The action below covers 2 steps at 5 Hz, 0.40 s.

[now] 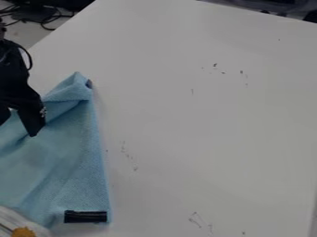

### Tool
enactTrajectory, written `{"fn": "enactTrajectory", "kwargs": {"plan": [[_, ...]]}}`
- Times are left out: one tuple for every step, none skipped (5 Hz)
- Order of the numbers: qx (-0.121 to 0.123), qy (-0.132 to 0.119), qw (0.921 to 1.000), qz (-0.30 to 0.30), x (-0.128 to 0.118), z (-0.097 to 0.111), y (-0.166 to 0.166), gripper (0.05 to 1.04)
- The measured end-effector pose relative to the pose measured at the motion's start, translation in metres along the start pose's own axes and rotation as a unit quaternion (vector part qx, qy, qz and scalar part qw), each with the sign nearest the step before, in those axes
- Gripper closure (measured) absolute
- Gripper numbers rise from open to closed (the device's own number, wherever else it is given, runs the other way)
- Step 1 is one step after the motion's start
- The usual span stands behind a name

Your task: Fold the cloth from left to right

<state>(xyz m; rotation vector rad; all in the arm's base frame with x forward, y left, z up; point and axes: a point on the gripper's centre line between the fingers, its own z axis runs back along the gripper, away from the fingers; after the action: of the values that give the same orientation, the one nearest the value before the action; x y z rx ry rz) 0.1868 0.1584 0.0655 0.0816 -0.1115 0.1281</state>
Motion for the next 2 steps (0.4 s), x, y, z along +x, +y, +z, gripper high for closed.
{"fn": "enactTrajectory", "kwargs": {"plan": [[-0.007,0.008,0.9999,0.0,-0.003,-0.005,-0.002,0.083],[-0.008,0.003,0.9982,0.06,-0.022,0.002,0.021,0.084]]}}
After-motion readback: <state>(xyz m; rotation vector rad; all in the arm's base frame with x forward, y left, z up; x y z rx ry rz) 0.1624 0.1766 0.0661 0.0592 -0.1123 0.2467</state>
